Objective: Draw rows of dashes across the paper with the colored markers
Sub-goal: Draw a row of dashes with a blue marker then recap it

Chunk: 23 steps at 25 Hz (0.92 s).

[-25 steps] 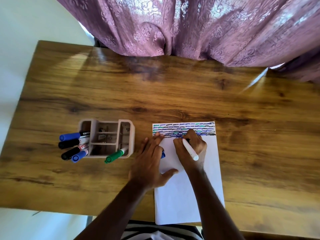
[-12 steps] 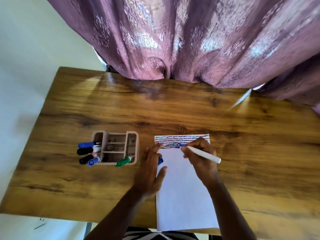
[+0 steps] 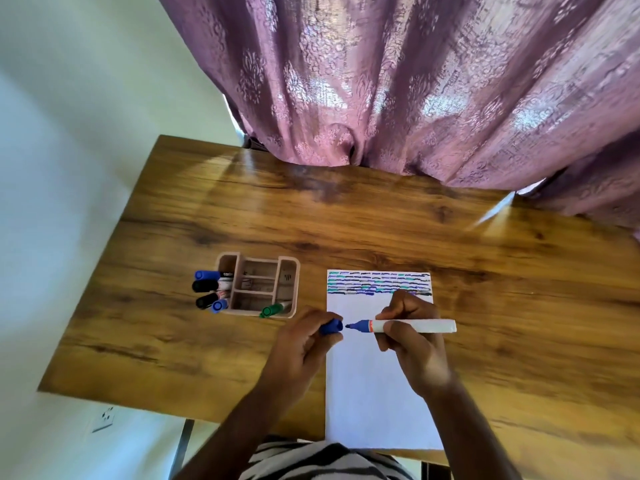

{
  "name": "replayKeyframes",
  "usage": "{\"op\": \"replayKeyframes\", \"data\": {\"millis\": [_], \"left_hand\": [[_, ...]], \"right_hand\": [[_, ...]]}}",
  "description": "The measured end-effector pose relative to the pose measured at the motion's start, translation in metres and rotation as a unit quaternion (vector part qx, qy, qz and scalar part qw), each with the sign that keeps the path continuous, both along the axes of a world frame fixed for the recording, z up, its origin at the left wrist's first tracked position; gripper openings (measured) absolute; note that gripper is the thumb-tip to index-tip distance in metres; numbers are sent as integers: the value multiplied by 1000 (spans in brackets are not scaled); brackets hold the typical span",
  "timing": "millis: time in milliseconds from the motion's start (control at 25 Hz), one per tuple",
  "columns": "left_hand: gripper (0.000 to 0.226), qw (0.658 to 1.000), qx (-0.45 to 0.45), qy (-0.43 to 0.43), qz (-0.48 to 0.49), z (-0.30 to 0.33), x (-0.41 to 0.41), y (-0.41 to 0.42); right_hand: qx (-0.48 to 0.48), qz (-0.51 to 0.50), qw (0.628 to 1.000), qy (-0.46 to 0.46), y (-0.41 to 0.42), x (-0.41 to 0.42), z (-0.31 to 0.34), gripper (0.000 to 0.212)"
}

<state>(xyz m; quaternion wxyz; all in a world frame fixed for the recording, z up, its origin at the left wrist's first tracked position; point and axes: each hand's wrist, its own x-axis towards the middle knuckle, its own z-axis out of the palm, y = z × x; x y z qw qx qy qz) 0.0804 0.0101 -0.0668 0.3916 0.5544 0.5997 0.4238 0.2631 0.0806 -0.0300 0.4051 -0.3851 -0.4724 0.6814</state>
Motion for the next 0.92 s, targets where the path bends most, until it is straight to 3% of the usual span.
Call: {"op": "replayKeyframes", "data": {"millis": [280, 480, 920], "left_hand": [[21, 998, 36, 48, -24, 21, -7, -1], [30, 994, -41, -97, 22, 51, -17, -8], [33, 981, -50, -167, 87, 65, -39, -26]], "right_hand": [[39, 42, 997, -51, 1, -11, 0, 9], [-47, 89, 995, 12, 8, -13, 10, 7], [-77, 130, 987, 59, -3, -58, 3, 28]]}}
